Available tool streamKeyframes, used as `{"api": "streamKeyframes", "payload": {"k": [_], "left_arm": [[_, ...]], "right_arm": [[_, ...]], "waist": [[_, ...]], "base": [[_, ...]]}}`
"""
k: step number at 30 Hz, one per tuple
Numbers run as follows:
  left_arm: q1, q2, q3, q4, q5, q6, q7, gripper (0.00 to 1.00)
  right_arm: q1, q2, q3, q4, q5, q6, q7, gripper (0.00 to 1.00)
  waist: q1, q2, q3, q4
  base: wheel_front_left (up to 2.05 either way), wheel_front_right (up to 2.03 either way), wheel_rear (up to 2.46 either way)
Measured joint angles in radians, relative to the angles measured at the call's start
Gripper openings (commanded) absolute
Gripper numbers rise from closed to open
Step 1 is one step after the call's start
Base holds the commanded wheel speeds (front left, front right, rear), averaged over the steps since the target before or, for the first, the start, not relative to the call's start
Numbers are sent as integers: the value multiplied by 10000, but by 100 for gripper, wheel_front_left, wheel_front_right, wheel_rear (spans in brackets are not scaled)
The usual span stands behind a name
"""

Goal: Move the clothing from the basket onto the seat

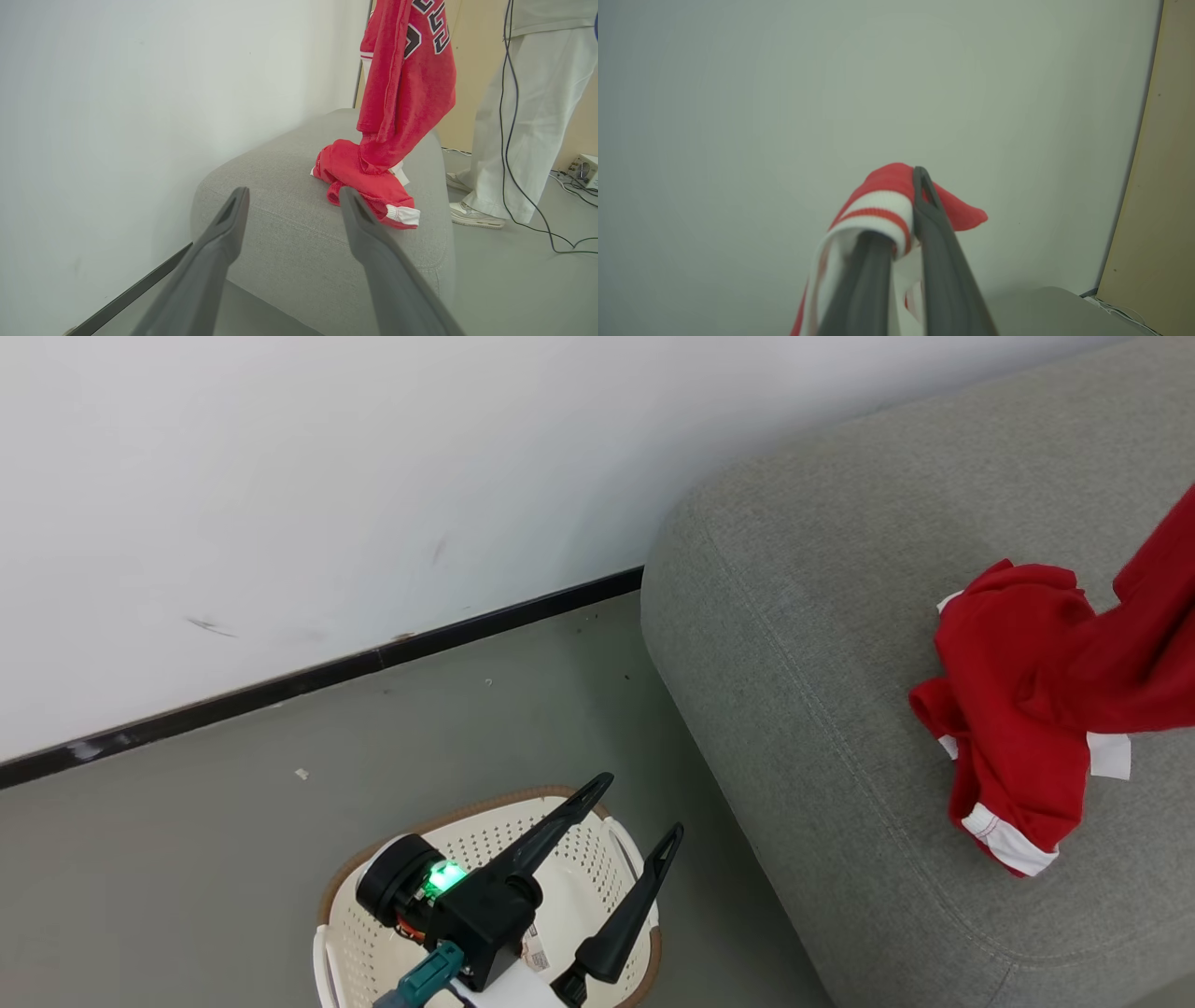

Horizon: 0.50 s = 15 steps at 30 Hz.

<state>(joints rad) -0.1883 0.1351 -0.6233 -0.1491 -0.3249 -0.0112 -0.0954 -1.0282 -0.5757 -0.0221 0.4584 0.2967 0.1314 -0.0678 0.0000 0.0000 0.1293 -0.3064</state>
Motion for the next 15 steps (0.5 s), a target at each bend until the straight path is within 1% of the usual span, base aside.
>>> {"api": "streamKeyframes", "payload": {"k": [8,15], "left_arm": [[-159,92,-104,-186,117,-6,339,100],[-494,199,-221,-282,121,-92,518,100]], "right_arm": [[1250,153,-334,1482,-100,-4,-337,0],[1867,871,-217,2061,-155,-2,-961,0]], "waist": [[0,0,487,319],[0,0,918,527]], "base": [[0,0,0],[0,0,0]]}}
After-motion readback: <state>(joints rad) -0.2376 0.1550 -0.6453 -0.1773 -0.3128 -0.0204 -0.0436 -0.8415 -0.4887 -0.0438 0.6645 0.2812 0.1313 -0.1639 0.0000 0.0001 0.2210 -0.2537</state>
